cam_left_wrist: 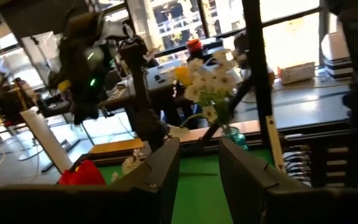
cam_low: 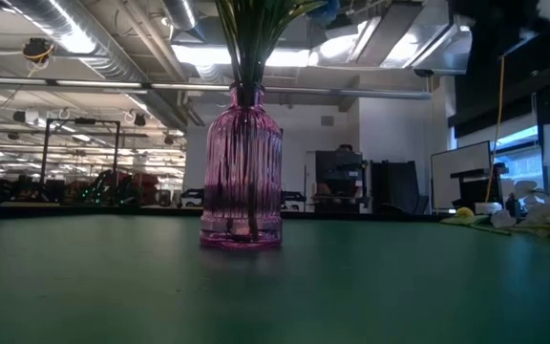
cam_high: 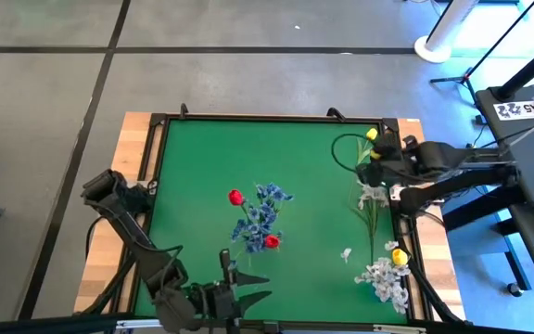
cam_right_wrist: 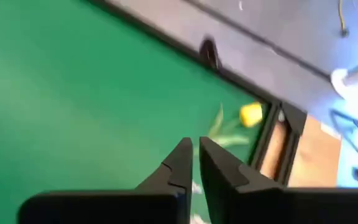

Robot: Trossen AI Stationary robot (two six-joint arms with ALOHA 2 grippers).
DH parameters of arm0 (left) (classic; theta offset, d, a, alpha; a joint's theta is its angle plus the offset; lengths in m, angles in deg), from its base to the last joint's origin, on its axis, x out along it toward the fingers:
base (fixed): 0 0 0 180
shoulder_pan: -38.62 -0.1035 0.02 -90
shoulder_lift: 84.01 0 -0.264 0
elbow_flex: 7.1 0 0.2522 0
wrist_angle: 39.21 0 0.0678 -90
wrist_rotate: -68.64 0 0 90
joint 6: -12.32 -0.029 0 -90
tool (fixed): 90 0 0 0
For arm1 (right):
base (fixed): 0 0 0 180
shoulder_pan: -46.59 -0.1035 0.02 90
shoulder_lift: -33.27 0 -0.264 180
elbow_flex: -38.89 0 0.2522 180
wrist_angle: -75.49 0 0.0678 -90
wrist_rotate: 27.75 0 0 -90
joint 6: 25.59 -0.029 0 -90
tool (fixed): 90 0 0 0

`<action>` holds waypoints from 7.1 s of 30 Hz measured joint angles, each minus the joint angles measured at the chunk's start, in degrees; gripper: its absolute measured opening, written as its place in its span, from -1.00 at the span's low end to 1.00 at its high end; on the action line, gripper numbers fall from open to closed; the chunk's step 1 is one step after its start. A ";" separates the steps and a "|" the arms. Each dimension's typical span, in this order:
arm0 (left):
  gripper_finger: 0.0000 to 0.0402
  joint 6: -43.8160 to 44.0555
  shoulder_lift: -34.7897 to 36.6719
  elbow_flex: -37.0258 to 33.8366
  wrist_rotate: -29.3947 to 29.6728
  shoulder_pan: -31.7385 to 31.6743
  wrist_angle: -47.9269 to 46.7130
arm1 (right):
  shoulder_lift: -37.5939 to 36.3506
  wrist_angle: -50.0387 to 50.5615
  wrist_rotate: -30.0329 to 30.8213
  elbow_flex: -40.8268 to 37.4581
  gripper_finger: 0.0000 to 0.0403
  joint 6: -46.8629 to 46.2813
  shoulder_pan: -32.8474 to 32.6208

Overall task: Sort flowers into vase by color
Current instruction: Put the white flowers into the blue vase, then put the yellow flower into the blue vase

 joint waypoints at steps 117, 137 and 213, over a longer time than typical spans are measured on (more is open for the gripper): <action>-0.46 10.69 0.09 0.00 3.58 -0.20 -1.16 | -21.41 -60.25 -60.24 -4.85 -0.98 49.93 -39.98; -0.46 10.16 0.09 0.00 3.58 -0.37 -1.16 | -20.10 -63.79 -22.89 -13.32 -0.92 62.49 -73.27; -0.46 5.53 0.09 0.00 2.89 -3.59 -1.16 | -11.26 -66.27 32.57 -8.16 -0.01 51.47 -59.21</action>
